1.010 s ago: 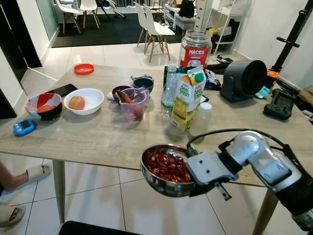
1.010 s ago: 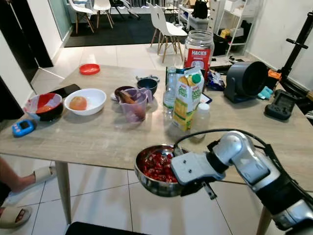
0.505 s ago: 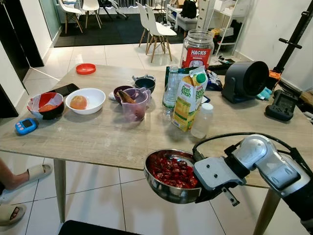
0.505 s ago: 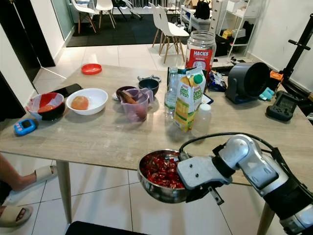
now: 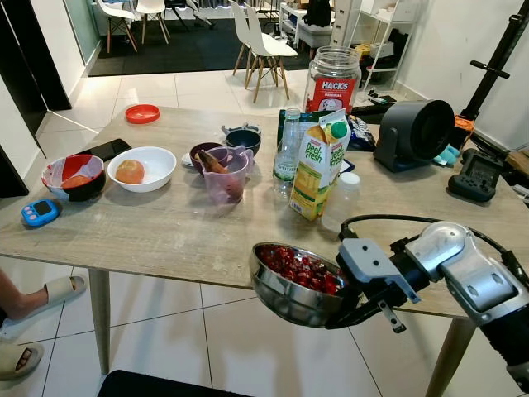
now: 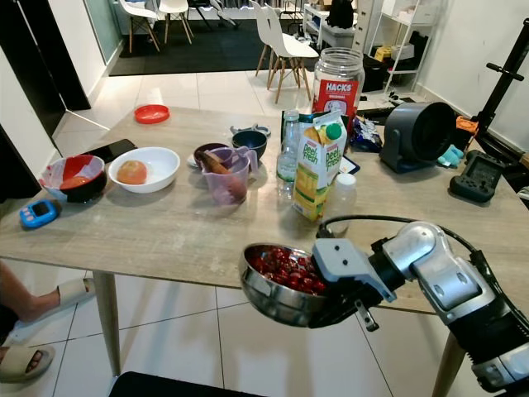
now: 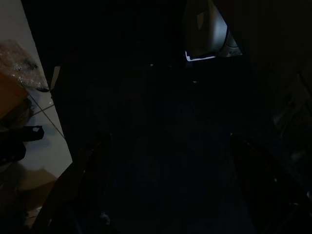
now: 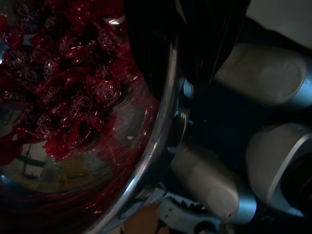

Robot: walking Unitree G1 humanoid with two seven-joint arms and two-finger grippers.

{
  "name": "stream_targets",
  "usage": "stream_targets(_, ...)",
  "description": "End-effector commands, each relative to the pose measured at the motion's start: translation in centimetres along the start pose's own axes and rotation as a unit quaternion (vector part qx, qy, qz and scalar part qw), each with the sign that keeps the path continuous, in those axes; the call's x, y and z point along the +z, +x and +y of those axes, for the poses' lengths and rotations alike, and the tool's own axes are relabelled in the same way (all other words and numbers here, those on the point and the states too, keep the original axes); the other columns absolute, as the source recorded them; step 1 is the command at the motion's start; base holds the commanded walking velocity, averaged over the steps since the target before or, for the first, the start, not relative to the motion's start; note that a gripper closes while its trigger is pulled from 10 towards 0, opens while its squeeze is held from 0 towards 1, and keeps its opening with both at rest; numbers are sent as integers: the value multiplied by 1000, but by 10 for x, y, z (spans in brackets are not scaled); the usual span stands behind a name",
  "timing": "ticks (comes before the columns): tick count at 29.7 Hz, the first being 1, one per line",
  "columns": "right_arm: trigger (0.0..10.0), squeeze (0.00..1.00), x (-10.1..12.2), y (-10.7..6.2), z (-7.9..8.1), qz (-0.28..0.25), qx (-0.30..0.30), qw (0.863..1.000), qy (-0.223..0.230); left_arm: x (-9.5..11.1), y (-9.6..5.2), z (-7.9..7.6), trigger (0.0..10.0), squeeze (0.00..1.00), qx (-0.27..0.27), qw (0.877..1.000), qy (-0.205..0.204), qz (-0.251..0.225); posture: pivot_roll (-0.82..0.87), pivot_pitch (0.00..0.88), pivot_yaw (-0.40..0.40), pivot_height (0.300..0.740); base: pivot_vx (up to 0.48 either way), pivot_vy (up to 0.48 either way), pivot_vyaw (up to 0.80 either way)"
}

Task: Restocking fridge

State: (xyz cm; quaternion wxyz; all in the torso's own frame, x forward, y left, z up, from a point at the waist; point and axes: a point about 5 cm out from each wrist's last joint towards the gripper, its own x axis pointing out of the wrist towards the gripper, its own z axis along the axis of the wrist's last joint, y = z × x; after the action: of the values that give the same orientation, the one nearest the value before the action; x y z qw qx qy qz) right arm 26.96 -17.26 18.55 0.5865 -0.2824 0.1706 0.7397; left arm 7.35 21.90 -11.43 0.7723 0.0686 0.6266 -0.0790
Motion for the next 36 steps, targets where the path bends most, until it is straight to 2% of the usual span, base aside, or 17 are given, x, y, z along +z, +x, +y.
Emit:
stream_targets(1,0,0,9,-7,-3,-18,-10,1000,-15,-5,2,-10,10000,0,-11,1000,7,9,26,0,-26,740,0,0,0)
stream_targets(10,0,0,14,-13,-14,-36,-56,997,-31,-10,3,-17,10000,0,-13,1000,7,12,29,0,-25,740,0,0,0)
stream_targets(12,0,0,14,-14,-18,-33,-77,996,-36,-9,3,-17,10000,0,-13,1000,6,12,30,0,-24,740,0,0,0)
stream_targets(14,0,0,11,-19,-28,-12,-129,991,-43,-8,3,-16,10000,0,-12,1000,6,11,30,0,-24,740,0,0,0)
stream_targets(16,0,0,8,-22,-31,-2,-147,988,-42,-7,3,-16,10000,0,-12,1000,6,10,30,0,-24,740,0,0,0)
stream_targets(23,0,0,7,-25,-30,2,-158,987,-40,-7,3,-16,10000,0,-11,1000,5,10,32,0,-21,740,0,0,0)
stream_targets(27,0,0,8,-27,-33,3,-181,982,-54,-6,3,-16,10000,0,-11,1000,6,10,33,0,-20,740,0,0,0)
stream_targets(32,0,0,7,-36,-40,32,-228,970,-71,-6,3,-16,10000,0,-11,1000,5,9,33,0,-20,740,0,0,0)
stream_targets(36,0,0,3,-41,-40,52,-236,968,-68,-6,3,-16,10000,0,-11,1000,5,9,34,0,-20,740,0,0,0)
